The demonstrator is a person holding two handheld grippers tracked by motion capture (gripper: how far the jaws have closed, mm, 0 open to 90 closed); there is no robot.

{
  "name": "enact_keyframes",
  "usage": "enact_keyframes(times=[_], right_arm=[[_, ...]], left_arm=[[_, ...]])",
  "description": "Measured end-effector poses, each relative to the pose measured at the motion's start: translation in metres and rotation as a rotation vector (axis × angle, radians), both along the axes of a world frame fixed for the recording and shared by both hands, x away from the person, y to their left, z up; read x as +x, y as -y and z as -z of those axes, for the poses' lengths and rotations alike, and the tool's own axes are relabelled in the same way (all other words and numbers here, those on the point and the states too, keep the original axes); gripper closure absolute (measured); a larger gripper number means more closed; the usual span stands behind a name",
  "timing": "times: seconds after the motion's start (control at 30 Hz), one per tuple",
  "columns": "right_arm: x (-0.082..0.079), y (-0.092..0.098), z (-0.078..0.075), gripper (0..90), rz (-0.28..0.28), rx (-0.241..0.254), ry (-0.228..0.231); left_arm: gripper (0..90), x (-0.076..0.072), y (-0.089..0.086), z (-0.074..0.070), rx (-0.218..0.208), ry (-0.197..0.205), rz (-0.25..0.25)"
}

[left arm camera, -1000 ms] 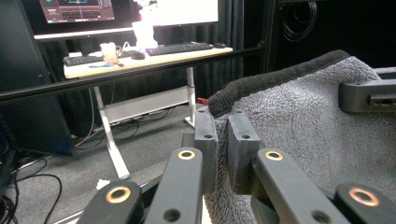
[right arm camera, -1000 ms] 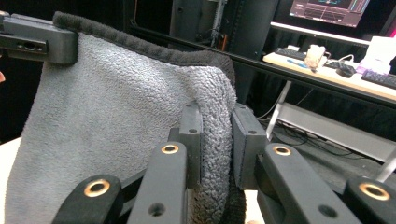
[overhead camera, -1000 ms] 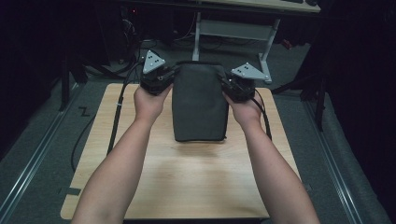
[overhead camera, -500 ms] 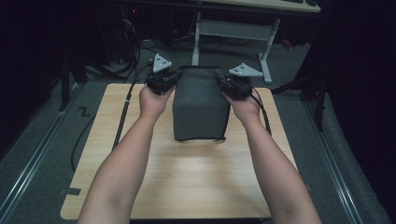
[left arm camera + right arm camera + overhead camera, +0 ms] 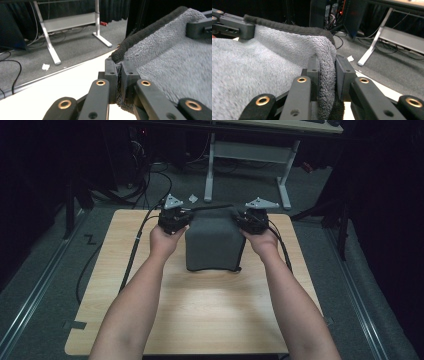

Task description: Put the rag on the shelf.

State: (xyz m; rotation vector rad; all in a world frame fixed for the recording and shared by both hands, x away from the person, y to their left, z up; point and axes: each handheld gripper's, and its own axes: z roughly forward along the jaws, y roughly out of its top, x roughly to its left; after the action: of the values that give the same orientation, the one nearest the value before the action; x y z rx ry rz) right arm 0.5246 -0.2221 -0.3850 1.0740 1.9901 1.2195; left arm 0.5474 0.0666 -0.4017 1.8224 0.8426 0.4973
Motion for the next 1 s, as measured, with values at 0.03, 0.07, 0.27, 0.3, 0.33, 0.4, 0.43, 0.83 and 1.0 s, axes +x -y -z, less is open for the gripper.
enact_keyframes(times=[0.03, 0.07, 0.27, 0.3, 0.33, 0.4, 0.43, 0.83, 1.0], right_arm=[[0.0, 0.0, 0.002, 76.6, -0.004, -0.001, -0.003], [0.0, -0.001, 0.003, 76.7, -0.003, -0.002, -0.013], [0.003, -0.004, 0.016, 77.3, -0.002, -0.021, -0.053], [0.003, -0.003, 0.017, 77.3, -0.002, -0.011, -0.061], [0.004, -0.003, 0.018, 77.3, -0.004, -0.001, -0.069], [0.004, -0.002, 0.02, 77.0, -0.002, 0.011, -0.084], [0.005, -0.001, 0.021, 77.0, -0.005, 0.017, -0.087], [0.007, 0.0, 0.04, 76.5, -0.015, 0.061, -0.149], [0.007, 0.003, 0.047, 71.0, -0.008, 0.09, -0.173]], left_arm=[[85.1, -0.001, -0.001, 0.002, -0.002, -0.011, 0.001], [85.1, -0.001, -0.002, 0.005, 0.0, -0.02, 0.004], [85.3, -0.005, -0.005, 0.022, 0.0, -0.073, 0.016], [85.3, -0.005, -0.005, 0.023, -0.001, -0.076, 0.018], [85.3, -0.006, -0.006, 0.024, -0.004, -0.08, 0.02], [85.3, -0.007, -0.006, 0.026, -0.013, -0.083, 0.02], [85.3, -0.007, -0.007, 0.029, -0.018, -0.087, 0.02], [85.3, -0.012, -0.013, 0.052, -0.05, -0.156, 0.043], [85.0, -0.013, -0.014, 0.059, -0.073, -0.184, 0.054]])
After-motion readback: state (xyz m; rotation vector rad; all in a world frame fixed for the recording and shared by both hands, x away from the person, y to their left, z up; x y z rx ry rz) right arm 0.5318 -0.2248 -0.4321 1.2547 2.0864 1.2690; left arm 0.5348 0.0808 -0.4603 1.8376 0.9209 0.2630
